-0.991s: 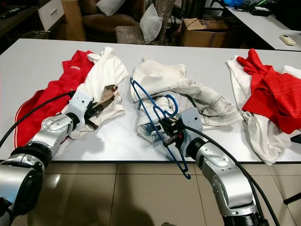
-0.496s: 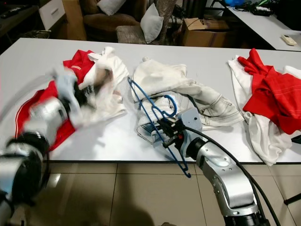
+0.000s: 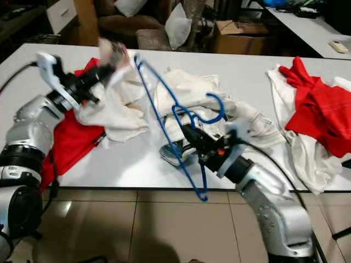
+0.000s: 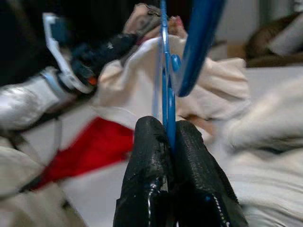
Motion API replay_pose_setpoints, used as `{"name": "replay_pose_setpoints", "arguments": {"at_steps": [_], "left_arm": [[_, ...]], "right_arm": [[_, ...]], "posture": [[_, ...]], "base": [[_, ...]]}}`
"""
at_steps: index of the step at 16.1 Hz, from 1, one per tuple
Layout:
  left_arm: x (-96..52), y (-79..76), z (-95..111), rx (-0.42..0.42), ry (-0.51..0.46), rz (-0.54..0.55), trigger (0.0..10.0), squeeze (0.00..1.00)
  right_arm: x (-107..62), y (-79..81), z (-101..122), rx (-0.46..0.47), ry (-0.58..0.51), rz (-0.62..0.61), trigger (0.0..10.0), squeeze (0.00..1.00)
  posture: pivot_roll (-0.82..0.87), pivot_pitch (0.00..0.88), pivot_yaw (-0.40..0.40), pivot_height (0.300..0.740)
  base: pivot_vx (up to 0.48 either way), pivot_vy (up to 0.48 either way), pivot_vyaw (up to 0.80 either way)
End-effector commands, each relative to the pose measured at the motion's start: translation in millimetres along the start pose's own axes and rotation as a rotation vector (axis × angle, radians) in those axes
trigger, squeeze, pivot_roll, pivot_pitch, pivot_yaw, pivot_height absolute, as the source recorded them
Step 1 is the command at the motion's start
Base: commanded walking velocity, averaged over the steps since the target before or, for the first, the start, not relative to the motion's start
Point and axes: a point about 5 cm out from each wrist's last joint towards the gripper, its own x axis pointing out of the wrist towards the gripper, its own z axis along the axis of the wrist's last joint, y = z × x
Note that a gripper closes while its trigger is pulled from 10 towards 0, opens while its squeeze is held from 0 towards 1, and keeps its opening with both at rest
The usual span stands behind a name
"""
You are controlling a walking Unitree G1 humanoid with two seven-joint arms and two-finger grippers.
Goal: Hang hanger
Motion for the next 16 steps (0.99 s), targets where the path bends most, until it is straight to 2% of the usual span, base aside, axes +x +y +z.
{"name": "replay_pose_setpoints", "arguments": {"at_steps": [1,3,5,7,8,9,10,13,15,16], "left_arm": [[1.2,-3.6,7,-0.042,-0.057,-0.034,0.0,0.00],[0.0,-4.0,10,-0.049,-0.081,-0.038,0.0,0.00],[-2.1,-2.0,23,-0.039,-0.160,-0.004,0.0,0.00],[-2.9,-3.4,32,-0.037,-0.208,0.006,1.6,0.00],[-2.4,-2.8,35,-0.035,-0.235,0.021,1.6,0.00],[-2.1,-1.7,39,-0.041,-0.264,0.040,0.5,0.00],[-1.6,-1.6,40,-0.042,-0.271,0.048,0.0,0.00],[0.3,-6.5,36,-0.024,-0.227,0.028,0.0,0.00],[4.9,0.2,30,0.047,-0.142,0.147,0.0,0.00],[8.1,6.1,33,0.058,-0.143,0.231,0.0,0.00]], "right_arm": [[-3.7,4.5,7,0.019,-0.032,0.045,10.0,0.00],[-5.8,4.8,5,0.017,0.005,0.058,10.0,0.00],[-10.6,-1.2,-2,0.006,0.069,0.016,10.0,0.00],[-13.2,0.1,-9,-0.002,0.133,0.013,10.0,0.00],[-13.4,-0.7,-12,-0.004,0.152,0.002,10.0,0.00],[-13.9,-1.1,-15,-0.006,0.175,-0.001,10.0,0.00],[-14.9,-0.7,-18,-0.011,0.199,0.004,10.0,0.00],[-15.5,3.1,-21,-0.016,0.214,0.022,10.0,0.00],[-15.6,9.7,-14,-0.009,0.165,0.055,10.0,0.00],[-17.4,14.6,-12,-0.019,0.171,0.094,10.0,0.00]], "posture": [[-0.06,0.000,-0.009,0.740],[-0.06,0.000,-0.009,0.740],[-0.06,0.000,-0.006,0.740],[-0.06,0.000,-0.004,0.740],[-0.06,0.000,-0.003,0.740],[-0.06,0.000,-0.003,0.740],[-0.06,0.000,-0.003,0.740],[-0.06,0.000,0.006,0.740],[-0.06,0.000,0.016,0.740],[-0.06,0.000,0.017,0.740]], "base": [[0.000,0.000,0.00],[0.000,0.000,0.00],[0.000,0.000,0.00],[0.000,0.000,0.00],[0.000,0.000,0.00],[0.000,0.000,0.00],[0.000,0.000,0.00],[0.000,0.000,0.00],[0.000,0.000,0.00],[0.000,0.000,0.00]]}}
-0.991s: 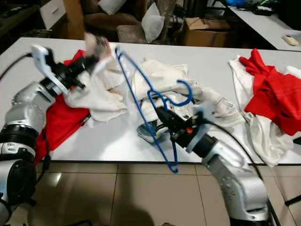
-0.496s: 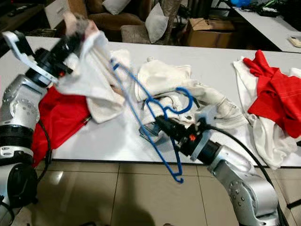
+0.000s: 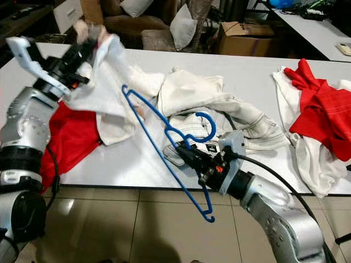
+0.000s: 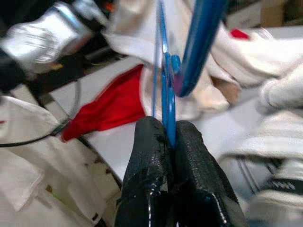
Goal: Hang hanger
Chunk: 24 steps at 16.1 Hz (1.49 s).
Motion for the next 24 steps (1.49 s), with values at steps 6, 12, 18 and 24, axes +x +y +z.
{"name": "replay_pose_setpoints", "arguments": {"at_steps": [6,12,18,24], "left_arm": [[30.5,-19.5,35,0.015,-0.092,-0.038,0.0,0.00],[35.3,-50.8,49,-0.004,-0.056,-0.160,0.0,0.00],[38.6,-52.3,70,-0.016,-0.062,-0.152,0.0,0.00],[37.8,-55.6,86,-0.056,-0.104,-0.148,0.0,0.00]], "right_arm": [[-2.7,2.3,-17,-0.027,0.151,-0.010,10.0,0.00],[34.5,-3.2,-23,-0.049,0.115,-0.059,10.0,0.00],[50.5,-21.4,-15,-0.049,0.048,-0.214,10.0,0.00],[79.2,-51.3,-29,0.080,0.118,-0.308,10.0,0.00]], "posture": [[-0.06,0.000,0.030,0.740],[-0.04,0.000,0.048,0.740],[-0.03,0.000,0.063,0.740],[-0.02,0.000,0.037,0.740]], "base": [[0.000,0.000,0.00],[0.000,0.000,0.00],[0.000,0.000,0.00],[0.000,0.000,0.00]]}}
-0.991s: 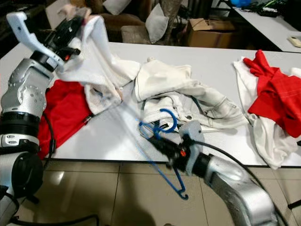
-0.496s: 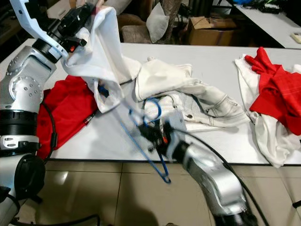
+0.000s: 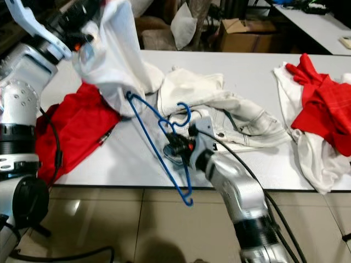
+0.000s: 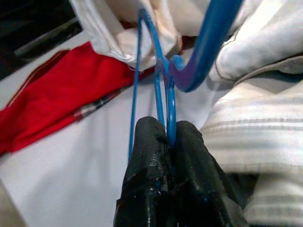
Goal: Hang hanger
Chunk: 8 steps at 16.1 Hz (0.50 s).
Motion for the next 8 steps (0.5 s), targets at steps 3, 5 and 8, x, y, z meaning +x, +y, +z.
{"name": "replay_pose_setpoints", "arguments": {"at_steps": [3,5,8], "left_arm": [[-1.5,-1.6,28,0.054,-0.081,0.009,0.0,0.00],[-8.9,4.9,42,0.087,-0.112,0.049,0.0,0.00],[-29.3,16.3,70,0.128,-0.178,0.126,0.0,0.00]], "right_arm": [[14.5,-18.1,18,-0.006,-0.038,-0.099,10.0,0.00],[16.6,-35.5,45,-0.015,-0.146,-0.210,10.0,0.00],[-6.6,-57.1,133,-0.025,-0.540,-0.351,10.0,0.00]], "posture": [[-0.01,0.000,0.015,0.740],[0.00,0.000,-0.003,0.740],[0.01,0.000,-0.032,0.740]], "base": [[0.000,0.000,0.00],[0.000,0.000,0.00],[0.000,0.000,0.00]]}}
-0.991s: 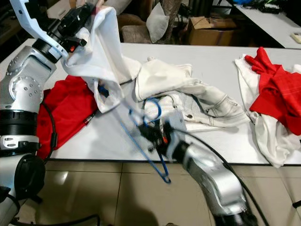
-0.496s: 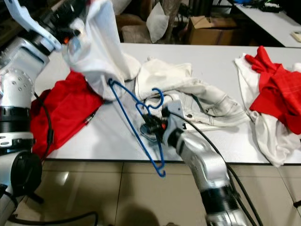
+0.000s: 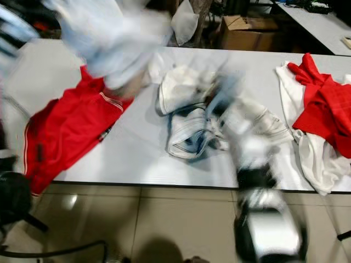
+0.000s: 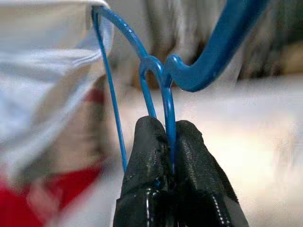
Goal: Hang hanger
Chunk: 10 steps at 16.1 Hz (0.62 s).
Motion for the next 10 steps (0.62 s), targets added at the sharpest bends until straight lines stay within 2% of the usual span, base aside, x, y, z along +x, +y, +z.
{"name": "replay_pose_setpoints", "arguments": {"at_steps": [1,2,3,4,5,6,7,8,9,10], "left_arm": [[-12.2,3.0,20,-0.015,-0.071,0.034,0.0,0.00],[-15.1,3.6,20,-0.027,-0.077,0.045,0.0,0.00],[-25.5,5.4,11,-0.067,-0.055,0.077,0.0,0.00],[-31.3,6.2,1,-0.086,-0.028,0.100,0.0,0.00],[-43.5,3.9,-23,-0.123,0.053,0.142,0.0,0.00],[-54.4,-2.9,-46,-0.136,0.143,0.158,0.0,0.00],[-65.5,-10.8,-69,-0.150,0.230,0.169,0.0,0.00],[-72.0,-13.8,-81,-0.145,0.275,0.181,0.0,0.00],[-94.2,-12.2,-112,-0.085,0.408,0.227,0.0,0.00],[-103.3,-8.2,-120,-0.085,0.439,0.266,0.0,0.00]], "right_arm": [[-1.6,0.4,54,0.039,-0.240,0.025,10.0,0.00],[-2.5,3.7,62,0.038,-0.270,0.054,10.0,0.00],[-7.0,12.2,64,0.023,-0.250,0.141,10.0,0.00],[-10.5,16.0,55,-0.011,-0.193,0.185,10.0,0.00],[-21.3,21.6,26,-0.078,-0.056,0.253,10.0,0.00],[-35.8,22.9,-3,-0.093,0.073,0.280,10.0,0.00],[-50.2,19.9,-25,-0.072,0.168,0.247,10.0,0.00],[-57.4,18.1,-34,-0.060,0.204,0.226,10.0,0.00],[-75.7,14.2,-52,-0.011,0.263,0.178,10.0,0.00],[-82.7,12.1,-57,-0.007,0.281,0.156,10.0,0.00]], "posture": [[0.01,0.000,-0.046,0.740],[0.01,0.000,-0.046,0.740],[0.01,0.000,-0.054,0.740],[0.01,0.000,-0.059,0.740],[0.00,0.000,-0.062,0.740],[0.00,0.000,-0.063,0.740],[0.00,0.000,-0.062,0.740],[0.00,0.000,-0.061,0.740],[-0.01,0.000,-0.054,0.740],[-0.01,0.000,-0.054,0.740]], "base": [[0.000,0.000,0.00],[0.000,0.000,0.00],[0.000,0.000,0.00],[0.000,0.000,0.00],[0.000,0.000,0.00],[0.000,0.000,0.00],[0.000,0.000,0.00],[0.000,0.000,0.00],[0.000,0.000,0.00],[0.000,0.000,0.00]]}}
